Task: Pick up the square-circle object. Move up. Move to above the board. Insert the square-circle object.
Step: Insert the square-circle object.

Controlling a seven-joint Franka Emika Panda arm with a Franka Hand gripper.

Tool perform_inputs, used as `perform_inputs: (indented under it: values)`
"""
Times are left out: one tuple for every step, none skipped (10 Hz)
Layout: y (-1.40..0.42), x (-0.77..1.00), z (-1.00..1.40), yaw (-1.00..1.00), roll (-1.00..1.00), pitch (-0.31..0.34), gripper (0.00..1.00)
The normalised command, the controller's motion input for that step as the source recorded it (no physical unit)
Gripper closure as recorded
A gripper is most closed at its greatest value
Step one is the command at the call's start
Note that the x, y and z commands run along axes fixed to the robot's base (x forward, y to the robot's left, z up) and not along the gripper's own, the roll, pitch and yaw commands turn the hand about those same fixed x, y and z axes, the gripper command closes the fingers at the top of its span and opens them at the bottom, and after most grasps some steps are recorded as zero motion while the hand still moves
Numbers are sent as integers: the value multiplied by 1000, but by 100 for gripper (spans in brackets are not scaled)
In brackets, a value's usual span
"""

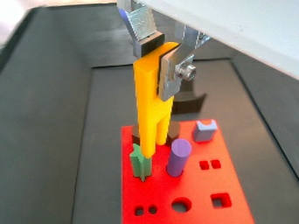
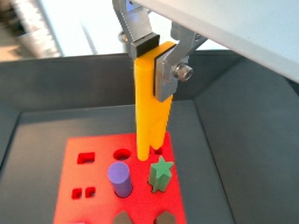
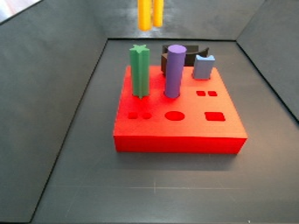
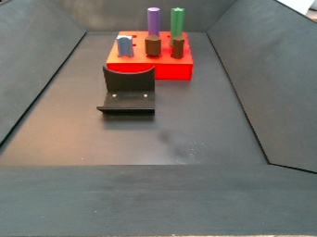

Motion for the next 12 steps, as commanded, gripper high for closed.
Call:
perform_inputs:
  values:
    - [-131, 0, -226, -991, -40, -76, 100]
    - [-177, 0, -266, -949, -49, -127, 100]
    - [-180, 0, -269, -946, -50, -129, 100]
    - [-180, 0, -269, -946, -49, -130, 100]
    - [-114, 0, -320, -1000, -34, -96, 100]
    - [0, 0, -383, -1000, -14, -37, 100]
    - [-14, 0, -357, -1000, 0, 0, 100]
    - [-171, -54, -397, -880, 41, 34, 100]
    - [-297, -60, -449, -789, 39, 53, 100]
    - [-506, -106, -543, -569, 41, 111, 100]
    - [-357, -180, -571, -449, 39, 104, 100]
    - [-29, -314, -517, -434, 51, 166, 100]
